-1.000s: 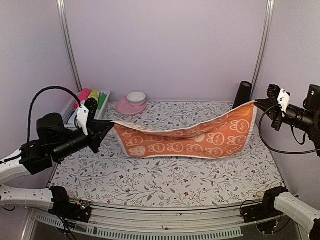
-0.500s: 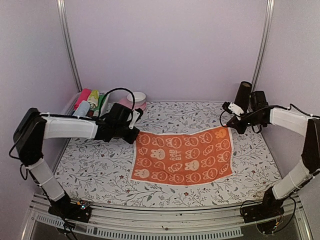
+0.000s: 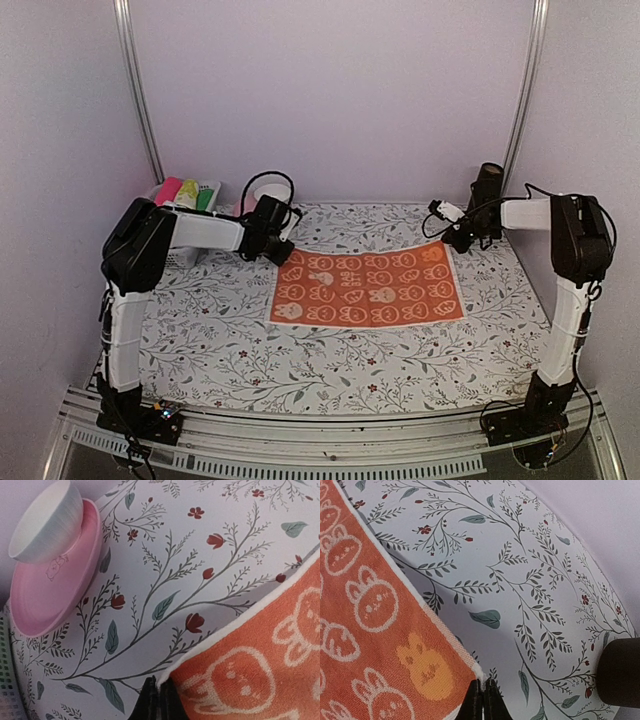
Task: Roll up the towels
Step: Fold the towel at the center of the board.
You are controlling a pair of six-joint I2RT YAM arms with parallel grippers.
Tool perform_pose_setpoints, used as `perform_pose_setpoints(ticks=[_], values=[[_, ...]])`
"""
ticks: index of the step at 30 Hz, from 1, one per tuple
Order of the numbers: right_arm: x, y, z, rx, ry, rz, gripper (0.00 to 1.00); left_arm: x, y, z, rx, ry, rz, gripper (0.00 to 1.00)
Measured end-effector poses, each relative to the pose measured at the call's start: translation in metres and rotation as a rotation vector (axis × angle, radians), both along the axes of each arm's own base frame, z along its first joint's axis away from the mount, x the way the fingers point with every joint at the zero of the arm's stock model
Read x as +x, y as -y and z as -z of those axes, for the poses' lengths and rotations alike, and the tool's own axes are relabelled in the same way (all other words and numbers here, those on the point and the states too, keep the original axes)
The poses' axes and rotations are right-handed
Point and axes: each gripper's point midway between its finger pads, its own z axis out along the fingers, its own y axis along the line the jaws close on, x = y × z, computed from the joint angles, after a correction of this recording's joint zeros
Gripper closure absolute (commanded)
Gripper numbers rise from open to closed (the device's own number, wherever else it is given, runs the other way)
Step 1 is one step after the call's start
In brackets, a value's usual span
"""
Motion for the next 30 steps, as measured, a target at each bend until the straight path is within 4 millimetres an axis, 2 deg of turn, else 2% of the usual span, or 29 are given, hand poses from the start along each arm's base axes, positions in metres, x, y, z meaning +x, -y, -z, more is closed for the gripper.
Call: perform_pose_setpoints(ticks=[3,5,9,14,18,23,26,30], values=[[0.005,0.003,-0.006,0.022,0.023,-0.002,0.97,0.002,-0.008,0.0,0.009,0.009,0.003,1.0],[0.005,0.009,-0.007,0.047,0.021,-0.01,0.98,-0.004,-0.016,0.004,0.013,0.0,0.01,1.0],[-0.009,0.014,-0.006,0.091,0.005,-0.072,0.97,-0.021,-0.019,0.005,0.003,-0.018,0.059,1.0],[-0.038,0.005,-0.016,0.121,-0.002,-0.168,0.97,-0.027,-0.016,-0.013,-0.011,0.017,0.106,1.0],[-0.051,-0.002,-0.035,0.138,0.034,-0.227,0.97,-0.029,-0.016,-0.026,-0.014,0.052,0.125,1.0],[-0.064,-0.007,-0.054,0.135,0.078,-0.296,0.97,-0.043,-0.017,-0.039,0.007,0.075,0.152,1.0],[-0.074,-0.009,-0.053,0.121,0.075,-0.338,0.98,-0.054,-0.016,-0.045,0.02,0.086,0.171,1.0],[-0.098,-0.009,-0.039,0.095,0.048,-0.391,0.98,-0.075,-0.009,-0.045,0.053,0.085,0.207,1.0]])
